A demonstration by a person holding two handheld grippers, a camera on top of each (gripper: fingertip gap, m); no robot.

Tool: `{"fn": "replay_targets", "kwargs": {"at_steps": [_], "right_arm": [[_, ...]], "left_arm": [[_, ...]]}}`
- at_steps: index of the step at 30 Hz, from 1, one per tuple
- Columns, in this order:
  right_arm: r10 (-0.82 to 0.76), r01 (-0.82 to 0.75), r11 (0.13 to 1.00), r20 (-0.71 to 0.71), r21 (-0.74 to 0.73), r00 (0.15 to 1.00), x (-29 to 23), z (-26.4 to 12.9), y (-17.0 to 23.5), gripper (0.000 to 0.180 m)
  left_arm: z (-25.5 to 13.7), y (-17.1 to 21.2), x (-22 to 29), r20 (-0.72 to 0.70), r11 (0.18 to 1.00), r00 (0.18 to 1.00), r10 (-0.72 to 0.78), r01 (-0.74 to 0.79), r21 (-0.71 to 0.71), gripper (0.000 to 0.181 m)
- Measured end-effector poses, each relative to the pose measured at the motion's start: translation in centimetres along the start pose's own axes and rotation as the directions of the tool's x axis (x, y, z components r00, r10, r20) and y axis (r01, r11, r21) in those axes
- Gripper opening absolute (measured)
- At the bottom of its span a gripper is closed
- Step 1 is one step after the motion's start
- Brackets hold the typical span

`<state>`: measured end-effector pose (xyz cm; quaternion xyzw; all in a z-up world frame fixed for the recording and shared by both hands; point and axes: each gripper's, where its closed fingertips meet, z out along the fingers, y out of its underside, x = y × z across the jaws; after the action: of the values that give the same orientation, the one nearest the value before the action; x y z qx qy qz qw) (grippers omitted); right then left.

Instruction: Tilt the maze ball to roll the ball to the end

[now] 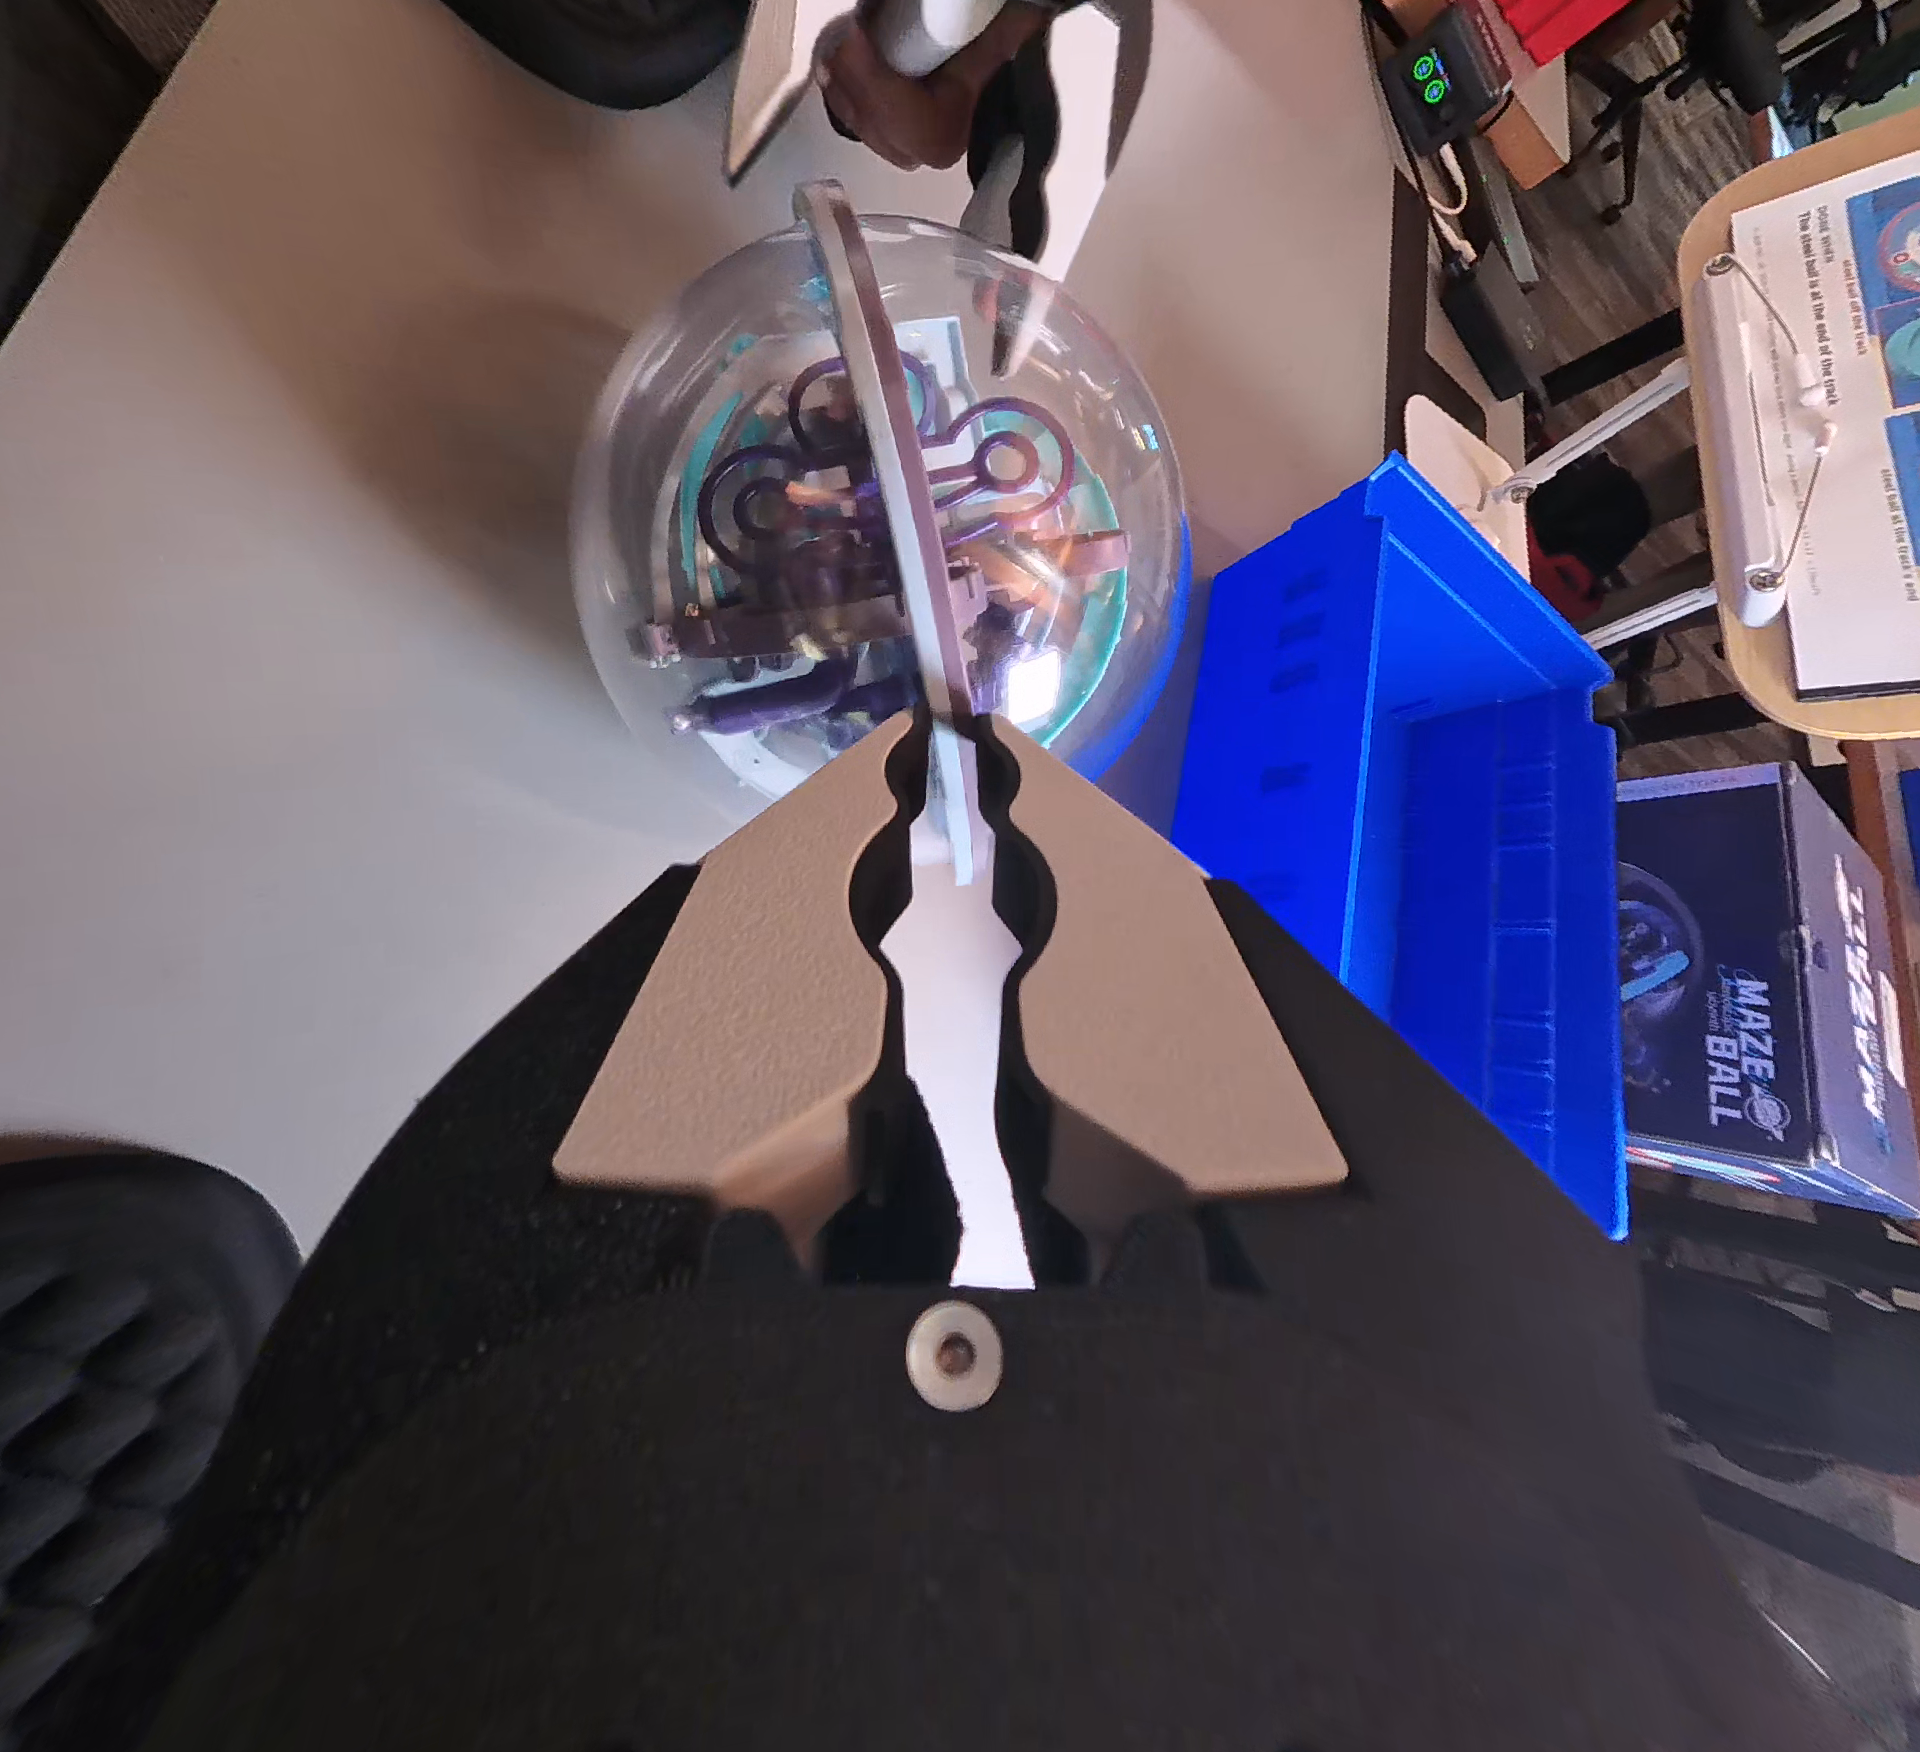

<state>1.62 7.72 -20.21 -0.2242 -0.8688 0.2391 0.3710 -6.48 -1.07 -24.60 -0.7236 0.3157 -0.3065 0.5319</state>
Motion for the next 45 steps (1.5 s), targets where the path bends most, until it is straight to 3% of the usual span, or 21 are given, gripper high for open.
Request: {"fn": "replay_targets", "kwargs": {"at_steps": [10, 15, 18, 30, 35, 45], "right_arm": [[0.033, -0.033, 0.999, -0.012, 0.005, 0.999, -0.1, -0.3, -0.1, 0.006], [0.056, -0.056, 0.998, -0.012, 0.018, 0.998, 0.1, -0.4, -0.2, 0.006], [0.061, -0.06, 0.998, -0.018, 0.022, 0.998, 0.2, -0.4, -0.3, 0.006], [0.062, -0.06, 0.997, -0.03, 0.043, 0.998, 0.0, -0.4, -0.9, 0.006], [0.073, -0.071, 0.996, -0.032, 0.055, 0.997, 0.0, -0.4, -0.9, 0.006], [0.128, -0.125, 0.988, -0.037, 0.086, 0.991, 0.1, -0.6, -0.4, 0.006]], "left_arm": [[0.4, 1.2, -1.1, 0.119, 0.995, 0.99, 0.077, -0.068, -0.078, 0.052], [0.3, 1.4, -0.6, 0.091, 0.997, 0.993, 0.071, -0.067, -0.049, 0.024], [0.5, 1.5, -0.7, 0.099, 0.994, 0.99, 0.098, -0.092, -0.06, 0.018], [0.5, 1.4, -0.4, 0.109, 0.988, 0.982, 0.154, -0.149, -0.051, 0.024], [0.6, 1.3, -0.9, 0.142, 0.986, 0.976, 0.162, -0.155, -0.062, 0.01], [0.7, 1.0, -0.8, 0.141, 0.985, 0.976, 0.163, -0.154, -0.073, 0.008]]}}
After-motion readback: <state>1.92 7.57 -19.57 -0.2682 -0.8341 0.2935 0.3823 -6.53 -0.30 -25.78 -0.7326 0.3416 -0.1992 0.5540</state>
